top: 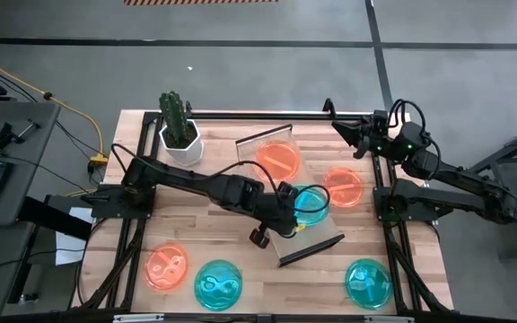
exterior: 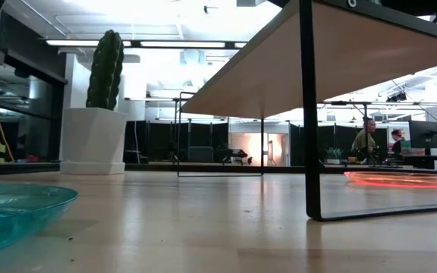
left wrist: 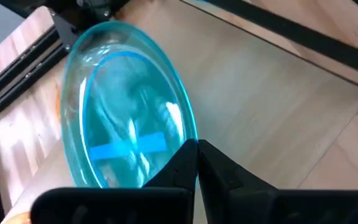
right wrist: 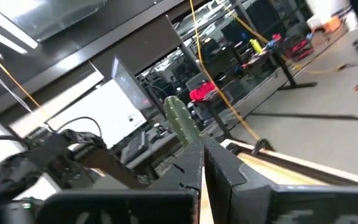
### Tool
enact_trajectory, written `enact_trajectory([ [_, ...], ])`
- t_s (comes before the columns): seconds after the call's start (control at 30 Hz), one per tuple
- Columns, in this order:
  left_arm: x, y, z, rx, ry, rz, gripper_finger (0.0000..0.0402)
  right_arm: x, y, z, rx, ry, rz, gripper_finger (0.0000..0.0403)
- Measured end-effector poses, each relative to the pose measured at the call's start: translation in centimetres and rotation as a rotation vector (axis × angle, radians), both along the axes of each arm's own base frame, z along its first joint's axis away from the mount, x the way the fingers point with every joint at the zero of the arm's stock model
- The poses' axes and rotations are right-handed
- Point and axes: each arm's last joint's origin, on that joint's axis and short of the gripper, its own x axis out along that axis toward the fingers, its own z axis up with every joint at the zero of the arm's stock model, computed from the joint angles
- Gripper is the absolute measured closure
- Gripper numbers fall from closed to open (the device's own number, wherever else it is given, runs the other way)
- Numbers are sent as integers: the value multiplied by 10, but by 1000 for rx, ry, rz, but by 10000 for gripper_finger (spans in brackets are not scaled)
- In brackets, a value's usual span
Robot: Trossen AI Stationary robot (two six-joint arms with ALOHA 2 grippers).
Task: Place and stack plates onto a shelf
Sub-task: Put the top blue plate on the shelf
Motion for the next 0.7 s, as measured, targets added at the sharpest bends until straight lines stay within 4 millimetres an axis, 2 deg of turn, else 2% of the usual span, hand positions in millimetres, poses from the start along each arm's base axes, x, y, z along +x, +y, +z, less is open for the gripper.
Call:
enact_trajectory([
  [0.2,0,0,-2,-27,5,33,374,0,0,1,35,-30,11,403],
  [0.53,-4,2,0,-66,27,93,291,0,0,2,32,-37,11,403],
  [0.63,-16,6,11,-70,63,126,276,0,0,2,44,-44,14,403],
  [0.7,-24,14,25,-129,41,196,274,0,1,2,54,-44,25,403],
])
